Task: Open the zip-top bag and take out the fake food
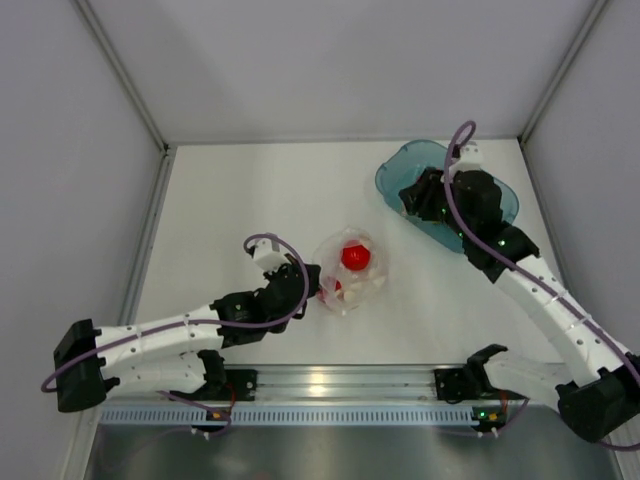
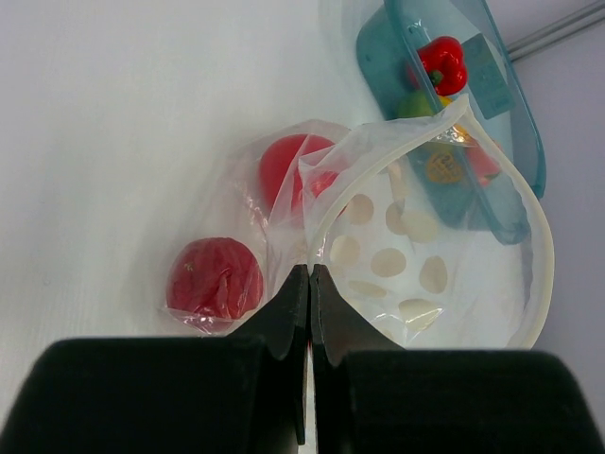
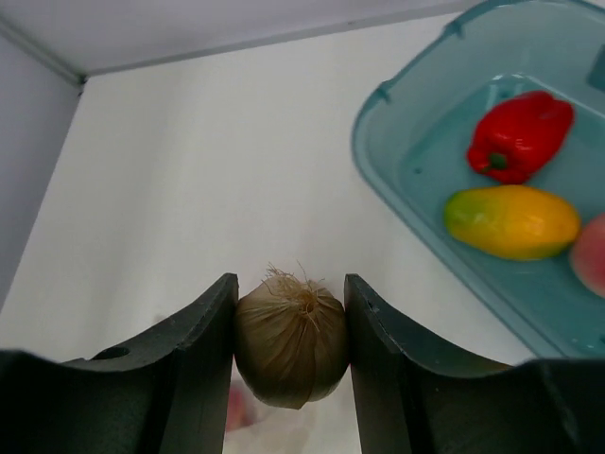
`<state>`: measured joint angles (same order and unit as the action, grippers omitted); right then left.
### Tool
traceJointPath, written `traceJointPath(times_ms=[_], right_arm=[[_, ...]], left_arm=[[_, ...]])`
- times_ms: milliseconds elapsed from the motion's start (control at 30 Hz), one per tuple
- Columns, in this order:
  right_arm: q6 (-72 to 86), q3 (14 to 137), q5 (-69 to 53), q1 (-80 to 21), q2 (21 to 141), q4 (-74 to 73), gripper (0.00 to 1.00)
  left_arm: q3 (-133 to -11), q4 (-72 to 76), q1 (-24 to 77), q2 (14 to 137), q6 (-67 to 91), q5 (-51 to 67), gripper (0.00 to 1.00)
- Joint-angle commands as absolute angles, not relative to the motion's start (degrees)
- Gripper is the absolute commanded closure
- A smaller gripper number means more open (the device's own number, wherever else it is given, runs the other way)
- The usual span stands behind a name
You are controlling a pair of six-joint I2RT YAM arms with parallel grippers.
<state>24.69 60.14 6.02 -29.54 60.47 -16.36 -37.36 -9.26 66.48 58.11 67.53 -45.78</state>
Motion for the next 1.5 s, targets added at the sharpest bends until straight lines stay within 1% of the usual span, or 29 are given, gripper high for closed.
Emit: traceJointPath(times_ms=[0,33,133,333,467,667,733,833,900,933,967,1033,1067,1100,1167,1267,1333,1433,1467], right_arm=[[25.4,63.3,3.3,-21.5,63.8,-18.0,0.68],[25.4,63.5,3.0,-17.4,64.9,-18.3,0.68],[25.3,63.9,3.1,-11.5,69.2,-16.8,0.68],[23.9,68.0,3.6,-5.9,79.6,-15.4,0.66],[22.8,73.6,3.5,-5.5,86.7,-13.7,0.65],[22.9,83.4,0.5,-5.7,100.8,-12.7,0.6],[22.5,86.6,1.0,-6.4,103.1,-12.7,0.59],[21.4,90.5,1.6,-7.6,107.0,-13.4,0.56],[20.6,92.0,1.6,-8.3,109.1,-14.0,0.51],[20.1,93.4,1.5,-9.1,109.5,-14.1,0.49],[19.4,94.1,1.5,-9.6,110.6,-14.3,0.42],[19.1,96.1,1.3,-10.7,111.6,-15.7,0.32],[18.9,96.4,1.4,-10.8,111.9,-16.0,0.23],[19.0,96.7,1.3,-11.0,112.2,-16.3,0.22],[19.0,97.0,1.6,-11.2,112.2,-16.4,0.15],[19.3,95.8,1.5,-11.3,110.5,-16.9,0.15],[19.5,92.5,1.8,-11.6,106.5,-16.0,0.16],[20.2,87.9,1.0,-12.4,100.5,-15.7,0.19],[20.6,86.7,1.0,-12.7,98.7,-16.2,0.23]], left_arm=[[-38.1,-9.6,66.7,57.1,67.1,-46.1,1.0],[-38.1,-9.6,66.7,57.1,67.0,-46.0,1.0],[-38.1,-9.6,66.7,56.9,66.8,-45.4,1.0],[-38.2,-9.6,66.7,56.5,66.3,-44.3,1.0],[-38.5,-9.6,66.7,56.7,66.2,-43.4,1.0],[-38.8,-9.5,66.7,57.7,66.3,-42.3,1.0],[-39.1,-9.5,66.7,57.9,66.2,-42.1,1.0],[-39.5,-9.6,66.7,57.9,65.7,-41.7,1.0],[-39.6,-9.6,66.7,57.8,65.6,-41.9,1.0],[-39.5,-9.6,66.7,57.7,65.4,-42.0,1.0],[-39.5,-9.5,66.7,57.6,65.2,-42.1,1.0],[-39.5,-9.6,66.7,57.3,65.0,-42.2,1.0],[-39.5,-9.6,66.7,57.0,64.9,-42.2,1.0],[-39.4,-9.6,66.7,56.8,64.9,-42.2,1.0],[-39.4,-9.6,66.7,56.4,64.4,-42.2,1.0],[-39.2,-9.6,66.7,55.8,64.1,-42.2,1.0],[-39.1,-9.6,66.7,55.4,64.0,-42.4,1.0],[-39.4,-9.6,66.7,55.3,63.7,-42.6,1.0],[-39.5,-9.6,66.7,55.3,63.8,-42.6,1.0]])
